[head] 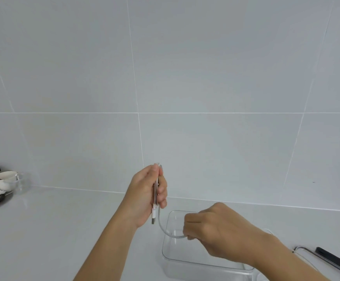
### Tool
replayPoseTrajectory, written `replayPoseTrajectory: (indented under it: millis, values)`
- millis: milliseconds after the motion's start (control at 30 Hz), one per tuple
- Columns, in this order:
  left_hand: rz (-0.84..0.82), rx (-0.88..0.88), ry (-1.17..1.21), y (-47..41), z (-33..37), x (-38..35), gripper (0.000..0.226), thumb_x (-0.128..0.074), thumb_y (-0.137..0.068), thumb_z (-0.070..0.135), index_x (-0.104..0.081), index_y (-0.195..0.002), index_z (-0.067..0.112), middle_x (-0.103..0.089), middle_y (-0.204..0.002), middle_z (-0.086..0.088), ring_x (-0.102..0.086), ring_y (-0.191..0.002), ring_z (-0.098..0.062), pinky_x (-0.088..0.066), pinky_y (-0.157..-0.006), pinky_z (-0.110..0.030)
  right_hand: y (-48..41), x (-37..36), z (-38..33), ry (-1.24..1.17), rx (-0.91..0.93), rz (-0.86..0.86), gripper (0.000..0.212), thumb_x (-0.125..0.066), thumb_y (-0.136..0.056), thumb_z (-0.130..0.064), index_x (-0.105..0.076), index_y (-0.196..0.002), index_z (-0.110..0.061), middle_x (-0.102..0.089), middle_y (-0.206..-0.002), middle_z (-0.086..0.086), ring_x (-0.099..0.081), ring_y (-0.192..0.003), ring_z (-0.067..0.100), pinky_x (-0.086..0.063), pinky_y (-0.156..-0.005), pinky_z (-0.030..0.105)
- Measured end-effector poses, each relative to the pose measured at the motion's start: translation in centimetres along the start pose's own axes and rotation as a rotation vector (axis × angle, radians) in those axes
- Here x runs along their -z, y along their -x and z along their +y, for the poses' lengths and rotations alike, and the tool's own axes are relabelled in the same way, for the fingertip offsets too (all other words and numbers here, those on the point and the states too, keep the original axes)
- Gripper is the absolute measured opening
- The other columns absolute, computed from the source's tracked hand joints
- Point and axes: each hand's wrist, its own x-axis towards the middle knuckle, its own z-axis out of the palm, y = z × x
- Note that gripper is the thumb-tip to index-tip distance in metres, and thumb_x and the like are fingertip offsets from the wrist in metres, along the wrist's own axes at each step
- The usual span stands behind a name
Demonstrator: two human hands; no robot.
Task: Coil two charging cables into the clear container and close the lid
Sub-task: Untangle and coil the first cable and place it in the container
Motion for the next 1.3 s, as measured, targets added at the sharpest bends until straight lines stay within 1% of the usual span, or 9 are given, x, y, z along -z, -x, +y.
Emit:
replayPoseTrajectory:
  millis: [200,467,733,833,900,1000,1100,1200,1300]
  values:
    - [-0.146,0.021,-0.348,1.1,0.0,-0.4,0.030,-0.034,-0.099,0.026,-0.043,-0.080,0.005,-0.060,-0.055,-0.007,-0.056,-0.044,-0.020,-0.045,-0.038,-0.025,-1.1,2.2,-0.1,-0.182,0.005,0.076,0.017,-0.067,-0.072,-0.006,-0.058,-0.075,-0.020,-0.057,-0.069,-0.009,-0.048,-0.049,0.016,-0.037,-0.034,0.027]
    - [-0.300,0.063,-0.558,1.8,0.0,-0.5,0.034,-0.033,-0.100,0.028,-0.047,-0.075,0.011,-0.057,-0.047,-0.002,-0.036,-0.031,-0.013,-0.029,-0.039,-0.021,-1.6,3.2,0.7,-0.246,-0.068,0.202,0.013,-0.048,-0.085,-0.015,-0.059,-0.088,-0.021,-0.059,-0.071,-0.009,-0.040,-0.050,0.014,-0.035,-0.033,0.025]
    - [-0.368,0.112,-0.405,2.2,0.0,-0.6,0.039,-0.038,-0.095,0.038,-0.055,-0.069,0.014,-0.024,-0.046,0.008,-0.017,-0.041,-0.007,-0.014,-0.043,-0.019,-1.6,3.1,2.2,-0.235,-0.282,0.331,0.039,-0.043,-0.089,-0.049,-0.065,-0.075,-0.020,-0.058,-0.062,-0.011,-0.033,-0.053,0.010,-0.030,-0.038,0.020]
    - [-0.343,0.134,-0.268,2.3,0.2,-0.3,0.042,-0.049,-0.083,0.051,-0.053,-0.062,0.015,-0.022,-0.043,0.009,-0.014,-0.037,-0.006,-0.011,-0.042,-0.021,-1.5,2.7,2.6,-0.266,-0.379,0.374,0.044,-0.039,-0.088,-0.056,-0.065,-0.087,-0.021,-0.059,-0.074,-0.013,-0.047,-0.059,0.008,-0.043,-0.043,0.024]
    - [-0.308,0.125,-0.180,2.1,0.2,-0.1,0.041,-0.051,-0.080,0.050,-0.049,-0.054,0.019,-0.022,-0.040,0.010,-0.013,-0.034,-0.005,-0.011,-0.041,-0.020,-1.6,2.5,2.9,-0.432,-0.449,0.303,0.039,-0.041,-0.090,-0.052,-0.067,-0.097,-0.024,-0.059,-0.086,-0.017,-0.053,-0.072,0.004,-0.050,-0.058,0.030]
    - [-0.275,0.120,-0.039,1.8,0.1,0.2,0.039,-0.047,-0.080,0.043,-0.045,-0.047,0.021,-0.022,-0.035,0.012,-0.013,-0.030,-0.003,-0.014,-0.039,-0.014,-1.6,2.9,3.2,-0.820,-0.539,0.147,0.037,-0.041,-0.093,-0.044,-0.068,-0.106,-0.022,-0.065,-0.098,-0.013,-0.056,-0.093,0.003,-0.045,-0.083,0.023]
    - [-0.279,0.110,0.106,1.5,0.0,0.1,0.042,-0.069,-0.071,0.046,-0.045,-0.047,0.020,-0.017,-0.034,0.013,-0.009,-0.028,-0.003,-0.015,-0.039,-0.012,-1.5,3.0,2.8,-1.295,-0.669,0.150,0.031,-0.043,-0.093,-0.031,-0.069,-0.106,-0.017,-0.071,-0.104,-0.008,-0.060,-0.100,-0.001,-0.043,-0.079,0.007]
    - [-0.277,0.097,0.299,1.4,-0.4,-0.3,0.048,-0.086,-0.047,0.049,-0.048,-0.047,0.019,-0.008,-0.039,0.007,-0.003,-0.032,-0.012,-0.011,-0.039,-0.013,-1.7,2.7,1.9,-1.683,-0.667,0.228,0.026,-0.049,-0.092,-0.027,-0.066,-0.092,-0.007,-0.069,-0.078,0.006,-0.066,-0.080,0.018,-0.047,-0.080,0.021]
    - [-0.277,0.099,0.448,1.2,-1.3,-1.1,0.047,-0.089,-0.045,0.043,-0.048,-0.046,0.019,-0.007,-0.040,0.006,-0.004,-0.033,-0.014,-0.013,-0.038,-0.017,-2.4,2.4,1.5,-2.038,-0.705,0.368,0.024,-0.053,-0.089,-0.022,-0.062,-0.082,-0.002,-0.043,-0.052,0.002,-0.042,-0.042,0.015,-0.046,-0.052,0.027]
